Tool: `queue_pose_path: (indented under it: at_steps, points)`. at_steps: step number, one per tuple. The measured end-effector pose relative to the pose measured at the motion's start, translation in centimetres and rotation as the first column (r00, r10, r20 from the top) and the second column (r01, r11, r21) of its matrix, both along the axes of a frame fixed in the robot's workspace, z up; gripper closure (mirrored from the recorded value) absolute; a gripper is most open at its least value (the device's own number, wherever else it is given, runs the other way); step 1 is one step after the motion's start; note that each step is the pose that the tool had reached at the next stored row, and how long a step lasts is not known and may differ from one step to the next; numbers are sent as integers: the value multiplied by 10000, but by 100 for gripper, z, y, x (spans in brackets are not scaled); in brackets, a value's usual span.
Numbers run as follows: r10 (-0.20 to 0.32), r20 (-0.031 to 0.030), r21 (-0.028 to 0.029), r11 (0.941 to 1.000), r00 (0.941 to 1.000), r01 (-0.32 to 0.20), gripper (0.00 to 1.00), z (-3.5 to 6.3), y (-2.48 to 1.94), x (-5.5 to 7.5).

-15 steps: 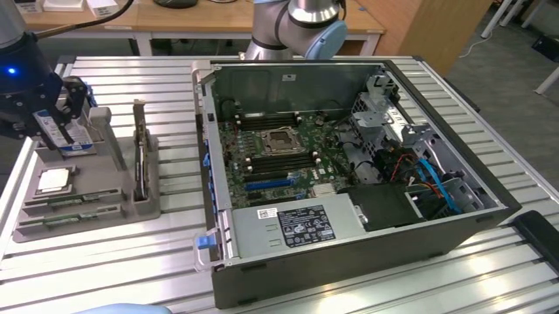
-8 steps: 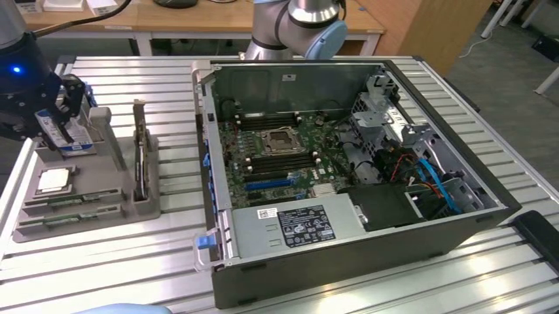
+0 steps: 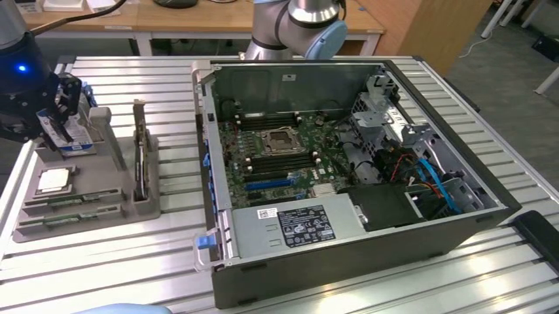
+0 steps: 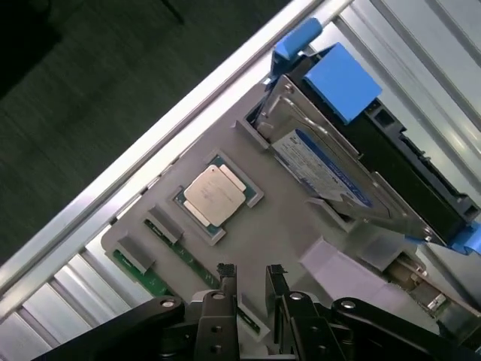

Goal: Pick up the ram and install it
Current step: 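Pick up the ram and move it above insertion slot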

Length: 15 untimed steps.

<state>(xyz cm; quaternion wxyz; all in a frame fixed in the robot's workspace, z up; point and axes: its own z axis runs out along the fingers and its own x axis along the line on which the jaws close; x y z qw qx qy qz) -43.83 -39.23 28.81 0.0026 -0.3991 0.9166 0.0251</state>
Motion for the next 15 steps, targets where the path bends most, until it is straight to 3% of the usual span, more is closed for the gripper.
queue_pose_path:
  at_steps: [4,8,12,15]
  points:
    - [730,0,-1,9973,9973,-730,71,-1,0,0]
    - [1445,0,0,9895,9895,-1445,71,-2,0,0]
    - [2168,0,0,9762,9762,-2168,71,-3,0,0]
    - [2692,0,0,9631,9631,-2692,71,-4,0,0]
